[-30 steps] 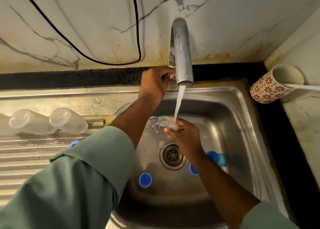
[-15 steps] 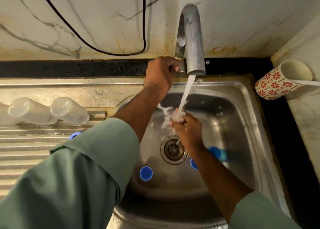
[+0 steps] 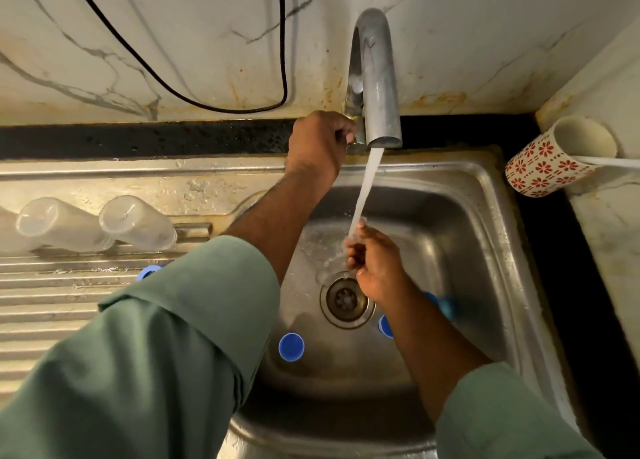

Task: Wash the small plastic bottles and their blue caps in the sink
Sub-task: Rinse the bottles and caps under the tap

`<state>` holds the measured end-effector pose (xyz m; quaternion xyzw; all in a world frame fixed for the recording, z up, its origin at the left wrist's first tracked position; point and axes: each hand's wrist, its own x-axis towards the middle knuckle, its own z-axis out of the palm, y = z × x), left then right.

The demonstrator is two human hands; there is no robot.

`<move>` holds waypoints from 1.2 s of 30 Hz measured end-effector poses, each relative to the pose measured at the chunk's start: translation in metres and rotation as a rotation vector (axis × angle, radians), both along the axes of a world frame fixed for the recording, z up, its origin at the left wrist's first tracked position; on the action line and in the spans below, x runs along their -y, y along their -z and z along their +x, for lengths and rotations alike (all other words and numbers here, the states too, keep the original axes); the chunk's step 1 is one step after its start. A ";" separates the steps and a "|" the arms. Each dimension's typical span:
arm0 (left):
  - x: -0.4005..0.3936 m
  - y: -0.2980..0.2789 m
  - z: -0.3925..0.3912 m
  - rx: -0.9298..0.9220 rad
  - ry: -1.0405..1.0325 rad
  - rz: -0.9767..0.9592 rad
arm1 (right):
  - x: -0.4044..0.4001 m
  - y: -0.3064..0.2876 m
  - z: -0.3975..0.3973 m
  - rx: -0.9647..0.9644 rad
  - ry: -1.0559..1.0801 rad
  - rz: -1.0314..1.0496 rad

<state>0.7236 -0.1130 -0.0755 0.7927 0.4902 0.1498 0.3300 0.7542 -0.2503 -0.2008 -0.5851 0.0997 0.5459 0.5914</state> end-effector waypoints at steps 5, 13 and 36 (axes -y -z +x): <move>0.000 0.001 0.000 0.000 0.005 0.001 | -0.010 0.005 0.001 -0.145 0.163 0.054; -0.001 0.003 0.000 -0.007 0.021 0.023 | -0.007 0.011 0.007 0.028 -0.135 0.011; 0.000 0.001 0.002 0.001 -0.003 0.008 | -0.011 0.028 0.001 0.623 -0.324 -0.091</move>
